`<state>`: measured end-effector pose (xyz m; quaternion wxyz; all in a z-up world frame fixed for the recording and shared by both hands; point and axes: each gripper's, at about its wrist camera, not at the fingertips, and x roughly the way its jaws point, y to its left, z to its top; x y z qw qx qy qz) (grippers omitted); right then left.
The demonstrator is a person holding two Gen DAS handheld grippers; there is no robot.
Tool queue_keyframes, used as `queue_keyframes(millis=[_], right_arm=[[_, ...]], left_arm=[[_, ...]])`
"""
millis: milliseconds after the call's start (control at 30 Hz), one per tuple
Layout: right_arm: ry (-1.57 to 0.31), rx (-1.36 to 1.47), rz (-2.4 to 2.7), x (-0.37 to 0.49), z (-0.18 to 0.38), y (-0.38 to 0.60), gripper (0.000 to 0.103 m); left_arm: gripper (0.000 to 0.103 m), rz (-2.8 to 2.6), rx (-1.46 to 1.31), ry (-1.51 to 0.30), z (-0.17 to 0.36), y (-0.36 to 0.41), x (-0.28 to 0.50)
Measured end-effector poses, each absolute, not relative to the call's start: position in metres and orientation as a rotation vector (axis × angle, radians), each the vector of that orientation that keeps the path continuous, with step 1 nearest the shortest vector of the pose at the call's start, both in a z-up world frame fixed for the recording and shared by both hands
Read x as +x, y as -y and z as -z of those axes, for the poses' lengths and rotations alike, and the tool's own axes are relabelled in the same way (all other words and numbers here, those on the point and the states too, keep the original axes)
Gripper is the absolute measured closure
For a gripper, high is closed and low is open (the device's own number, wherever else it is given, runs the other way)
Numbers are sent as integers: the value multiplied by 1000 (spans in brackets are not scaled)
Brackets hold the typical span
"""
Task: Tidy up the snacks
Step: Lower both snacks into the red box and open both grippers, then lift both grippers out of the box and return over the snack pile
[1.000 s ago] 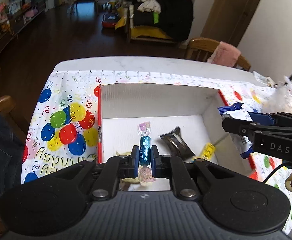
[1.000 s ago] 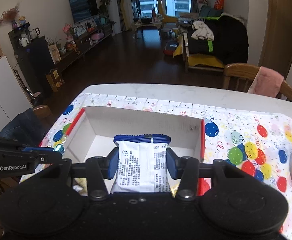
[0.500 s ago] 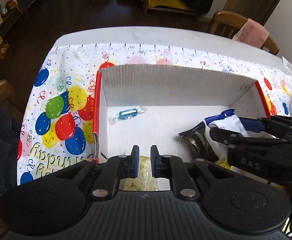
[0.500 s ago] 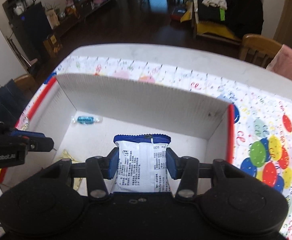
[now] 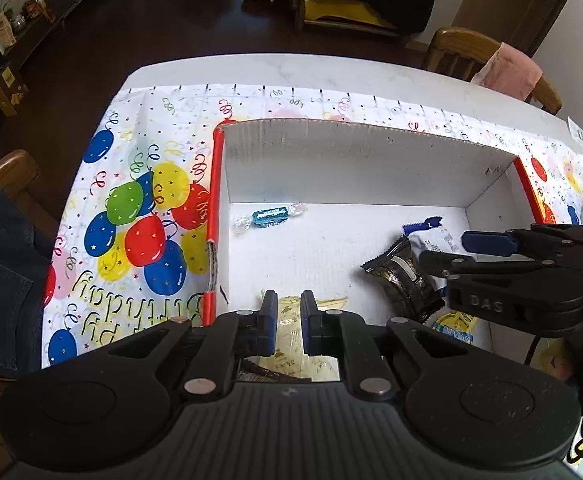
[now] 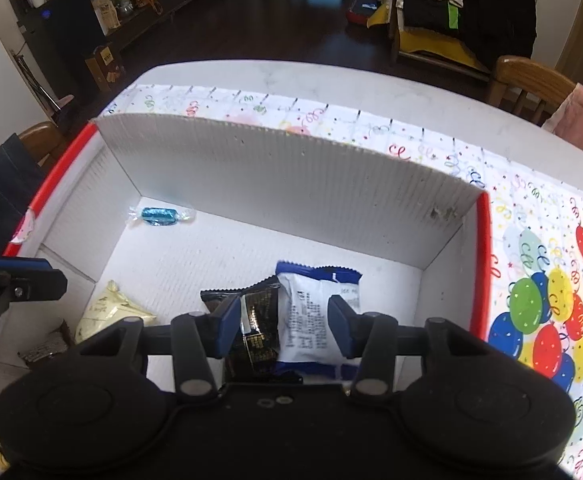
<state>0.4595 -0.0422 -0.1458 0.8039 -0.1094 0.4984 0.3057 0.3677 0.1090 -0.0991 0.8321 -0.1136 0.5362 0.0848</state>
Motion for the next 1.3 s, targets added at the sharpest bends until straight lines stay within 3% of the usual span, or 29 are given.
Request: queue_keyframes(millis=[767, 933, 1200, 1267, 1300], right_arm=[[-906, -93, -684, 367, 60, 94, 38], [-883, -60, -687, 345, 49, 100, 33], [-843, -32, -694, 311, 37, 109, 25], [-834, -23, -695, 301, 35, 112, 22], [-829, -19, -697, 297, 34, 113, 21]], left_arm=[[89, -109, -160, -989, 54, -83, 295], [78, -80, -155, -956, 43, -78, 274], [72, -52, -148, -916, 30, -73, 239], [62, -46, -150, -903, 28, -72, 230], [50, -44, -155, -893, 26, -72, 225]])
